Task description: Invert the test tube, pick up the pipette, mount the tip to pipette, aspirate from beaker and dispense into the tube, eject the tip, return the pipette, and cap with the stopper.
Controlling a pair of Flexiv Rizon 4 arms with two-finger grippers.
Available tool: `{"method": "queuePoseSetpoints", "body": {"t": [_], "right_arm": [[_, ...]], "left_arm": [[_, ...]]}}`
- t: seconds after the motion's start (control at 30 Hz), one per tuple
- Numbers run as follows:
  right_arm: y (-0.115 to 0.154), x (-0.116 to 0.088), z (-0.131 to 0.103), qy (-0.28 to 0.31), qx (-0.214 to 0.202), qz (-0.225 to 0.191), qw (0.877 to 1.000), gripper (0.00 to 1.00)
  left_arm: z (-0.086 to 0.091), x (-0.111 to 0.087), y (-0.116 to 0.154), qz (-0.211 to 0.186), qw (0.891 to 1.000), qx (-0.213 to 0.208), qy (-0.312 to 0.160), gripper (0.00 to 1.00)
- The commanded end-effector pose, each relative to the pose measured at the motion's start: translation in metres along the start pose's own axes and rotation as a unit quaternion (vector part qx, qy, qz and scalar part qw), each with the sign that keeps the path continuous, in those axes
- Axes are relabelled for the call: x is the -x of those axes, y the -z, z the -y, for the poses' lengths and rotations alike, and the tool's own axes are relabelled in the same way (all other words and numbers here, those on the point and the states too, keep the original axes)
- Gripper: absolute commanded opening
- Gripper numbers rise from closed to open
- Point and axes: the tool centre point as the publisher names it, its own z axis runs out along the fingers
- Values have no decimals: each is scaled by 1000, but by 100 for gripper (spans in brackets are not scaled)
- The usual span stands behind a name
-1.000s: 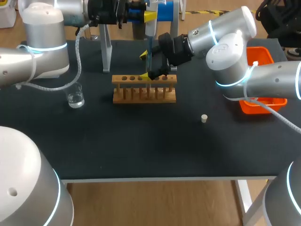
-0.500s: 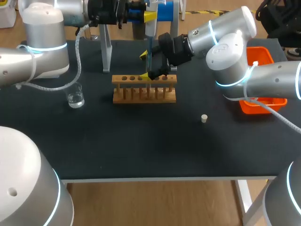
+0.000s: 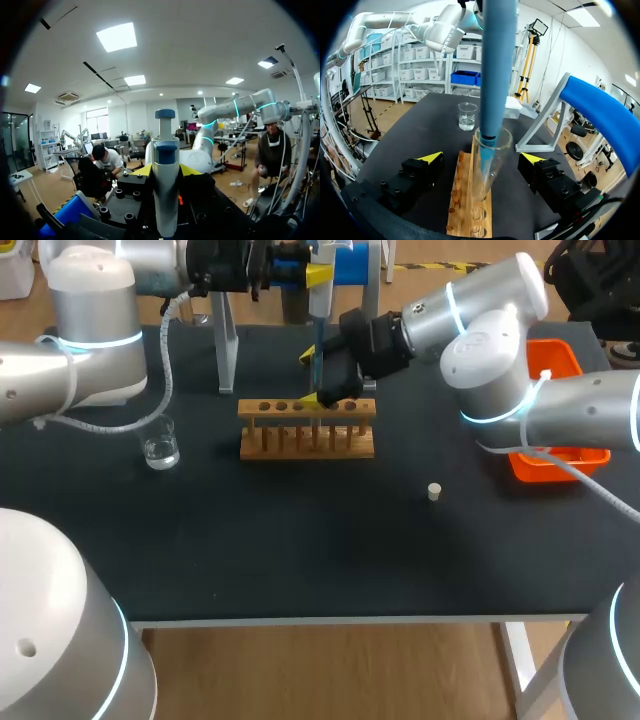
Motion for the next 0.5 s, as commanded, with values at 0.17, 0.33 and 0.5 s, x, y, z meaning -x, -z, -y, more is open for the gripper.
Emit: {"method": "queuePoseSetpoints", "body": {"t": [0.17, 0.33, 0.5], "right_arm": [[36, -5, 7, 1, 9, 14, 1000, 100], [56, -5, 15, -3, 13, 24, 1000, 100], [75, -4, 28, -15, 15, 41, 999, 100]], "left_arm": [[0, 2, 1, -4, 1000, 0, 0, 0], [0, 2, 1, -4, 1000, 0, 0, 0], [0, 2, 1, -4, 1000, 0, 0, 0]]}}
